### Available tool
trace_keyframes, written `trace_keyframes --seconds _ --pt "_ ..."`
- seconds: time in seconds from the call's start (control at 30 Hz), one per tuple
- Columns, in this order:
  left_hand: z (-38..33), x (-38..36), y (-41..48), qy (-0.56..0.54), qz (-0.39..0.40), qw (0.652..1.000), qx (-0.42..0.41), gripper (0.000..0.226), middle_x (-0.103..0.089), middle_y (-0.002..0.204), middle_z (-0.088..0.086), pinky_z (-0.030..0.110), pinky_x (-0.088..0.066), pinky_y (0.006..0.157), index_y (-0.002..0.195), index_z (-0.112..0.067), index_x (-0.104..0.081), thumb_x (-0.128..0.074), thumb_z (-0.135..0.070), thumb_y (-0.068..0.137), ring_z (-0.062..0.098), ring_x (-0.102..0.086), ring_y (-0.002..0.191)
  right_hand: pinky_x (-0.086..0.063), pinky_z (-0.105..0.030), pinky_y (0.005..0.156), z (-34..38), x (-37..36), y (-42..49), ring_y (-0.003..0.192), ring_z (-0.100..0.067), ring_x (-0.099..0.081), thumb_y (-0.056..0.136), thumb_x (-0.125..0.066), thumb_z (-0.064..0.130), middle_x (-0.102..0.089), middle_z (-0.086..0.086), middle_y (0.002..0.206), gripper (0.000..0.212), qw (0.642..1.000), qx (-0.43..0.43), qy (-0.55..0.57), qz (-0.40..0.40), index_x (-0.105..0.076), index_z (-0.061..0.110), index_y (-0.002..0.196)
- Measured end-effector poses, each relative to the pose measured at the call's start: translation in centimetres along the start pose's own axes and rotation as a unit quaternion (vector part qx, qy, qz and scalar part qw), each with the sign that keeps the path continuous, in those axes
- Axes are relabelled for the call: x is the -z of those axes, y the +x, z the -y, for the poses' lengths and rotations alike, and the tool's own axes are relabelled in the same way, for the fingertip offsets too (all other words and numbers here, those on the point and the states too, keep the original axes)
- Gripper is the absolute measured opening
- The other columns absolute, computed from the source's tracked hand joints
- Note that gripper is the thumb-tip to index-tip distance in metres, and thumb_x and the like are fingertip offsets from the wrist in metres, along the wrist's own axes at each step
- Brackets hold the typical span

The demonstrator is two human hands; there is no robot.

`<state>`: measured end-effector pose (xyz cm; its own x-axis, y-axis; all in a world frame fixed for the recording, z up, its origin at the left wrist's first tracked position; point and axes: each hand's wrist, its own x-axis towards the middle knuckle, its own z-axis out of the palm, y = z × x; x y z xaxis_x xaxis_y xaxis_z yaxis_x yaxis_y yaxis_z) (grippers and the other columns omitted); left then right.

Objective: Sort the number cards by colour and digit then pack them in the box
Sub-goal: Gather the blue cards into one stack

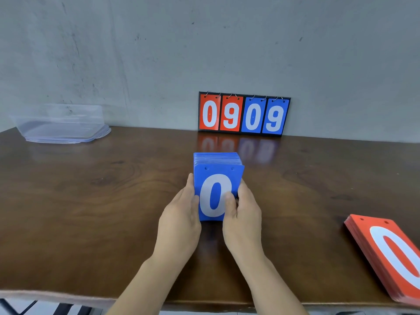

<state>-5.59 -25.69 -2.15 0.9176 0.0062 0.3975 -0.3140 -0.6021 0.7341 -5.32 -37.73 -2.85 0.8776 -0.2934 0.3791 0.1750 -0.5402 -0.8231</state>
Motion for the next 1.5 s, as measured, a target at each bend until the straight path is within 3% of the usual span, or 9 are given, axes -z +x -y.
trace_keyframes --seconds 0.1,0.3,0.47,0.77,0.9,1.03,1.17,1.3,1.5 --pt "0.2 -0.2 0.0 0.019 -0.033 0.999 -0.020 0.047 -0.062 0.127 0.013 0.030 -0.045 0.090 0.143 -0.008 -0.042 -0.044 -0.010 0.097 0.028 -0.060 0.113 -0.055 -0.023 0.082 0.0 0.3 -0.3 0.101 -0.004 -0.057 0.100 -0.045 0.029 -0.058 0.013 0.112 0.037 1.000 0.014 -0.012 -0.014 -0.047 0.023 0.137" --pt "0.7 0.3 -0.2 -0.056 -0.002 0.998 0.002 0.051 -0.056 0.125 -0.021 -0.004 -0.040 0.078 0.146 -0.027 -0.039 -0.050 -0.024 0.096 -0.022 -0.050 0.100 -0.056 -0.032 0.084 -0.8 0.3 -0.3 0.100 -0.006 -0.060 0.099 -0.050 0.027 -0.061 0.014 0.109 0.035 1.000 0.010 -0.005 -0.023 -0.052 0.026 0.134" --pt "0.3 0.6 0.1 -0.154 -0.008 0.987 0.046 0.037 -0.064 0.108 -0.024 0.000 -0.046 0.072 0.127 -0.026 -0.058 -0.060 -0.013 0.092 -0.012 -0.060 0.100 -0.057 -0.027 0.081 -0.8 1.0 -0.4 0.102 -0.003 -0.062 0.096 -0.053 0.028 -0.065 0.012 0.112 0.032 0.998 -0.009 0.047 -0.030 -0.058 0.025 0.127" --pt "-1.9 -0.4 -0.1 -0.235 0.127 0.963 0.036 0.025 -0.071 0.100 -0.015 0.007 -0.050 0.064 0.113 -0.027 -0.063 -0.062 -0.017 0.090 -0.003 -0.065 0.095 -0.059 -0.024 0.075 -1.7 6.1 -2.0 0.098 -0.004 -0.065 0.094 -0.059 0.032 -0.068 0.013 0.109 0.027 0.991 -0.077 0.096 -0.050 -0.061 0.026 0.120" --pt "-3.5 -1.9 -1.1 -0.235 0.163 0.958 0.028 0.024 -0.071 0.096 -0.017 0.006 -0.049 0.064 0.110 -0.030 -0.063 -0.062 -0.017 0.091 -0.005 -0.065 0.091 -0.058 -0.022 0.077 -2.1 9.0 -3.1 0.098 -0.006 -0.064 0.094 -0.058 0.031 -0.067 0.010 0.109 0.024 0.991 -0.112 0.044 -0.063 -0.063 0.026 0.117" --pt "-5.1 -3.4 -2.1 -0.232 0.201 0.951 0.030 0.027 -0.072 0.093 -0.021 0.008 -0.049 0.070 0.104 -0.035 -0.065 -0.060 -0.011 0.092 -0.003 -0.067 0.089 -0.049 -0.008 0.061 -2.5 11.8 -3.7 0.086 0.001 -0.063 0.093 -0.059 0.034 -0.065 0.016 0.099 0.014 0.988 -0.138 -0.009 -0.070 -0.061 0.026 0.106" --pt "-6.7 -5.5 -3.1 -0.206 0.222 0.951 0.061 0.023 -0.072 0.096 -0.017 0.014 -0.050 0.075 0.110 -0.028 -0.068 -0.058 -0.014 0.094 -0.001 -0.066 0.090 -0.048 -0.008 0.063 -3.4 14.0 -4.0 0.084 0.001 -0.062 0.093 -0.061 0.028 -0.067 0.012 0.106 0.022 0.984 -0.155 -0.049 -0.071 -0.065 0.020 0.114" --pt "-6.9 -7.5 -3.5 -0.101 0.234 0.960 0.113 0.019 -0.071 0.093 -0.020 0.038 -0.044 0.097 0.102 -0.032 -0.071 -0.058 -0.034 0.088 0.002 -0.064 0.096 -0.047 -0.009 0.065 -4.6 14.9 -3.9 0.098 -0.005 -0.062 0.093 -0.062 0.025 -0.067 0.007 0.113 0.027 0.980 -0.177 -0.081 -0.051 -0.065 0.016 0.119" --pt "-8.4 -8.0 -4.3 0.105 0.204 0.967 0.111 0.019 -0.057 0.083 -0.022 0.035 -0.028 0.097 0.090 -0.032 -0.062 -0.045 -0.037 0.096 0.014 -0.049 0.111 -0.045 -0.016 0.063 -5.4 15.0 -4.0 0.086 -0.004 -0.054 0.094 -0.060 0.030 -0.069 0.006 0.108 0.024 0.970 -0.161 -0.176 -0.044 -0.067 0.016 0.111"
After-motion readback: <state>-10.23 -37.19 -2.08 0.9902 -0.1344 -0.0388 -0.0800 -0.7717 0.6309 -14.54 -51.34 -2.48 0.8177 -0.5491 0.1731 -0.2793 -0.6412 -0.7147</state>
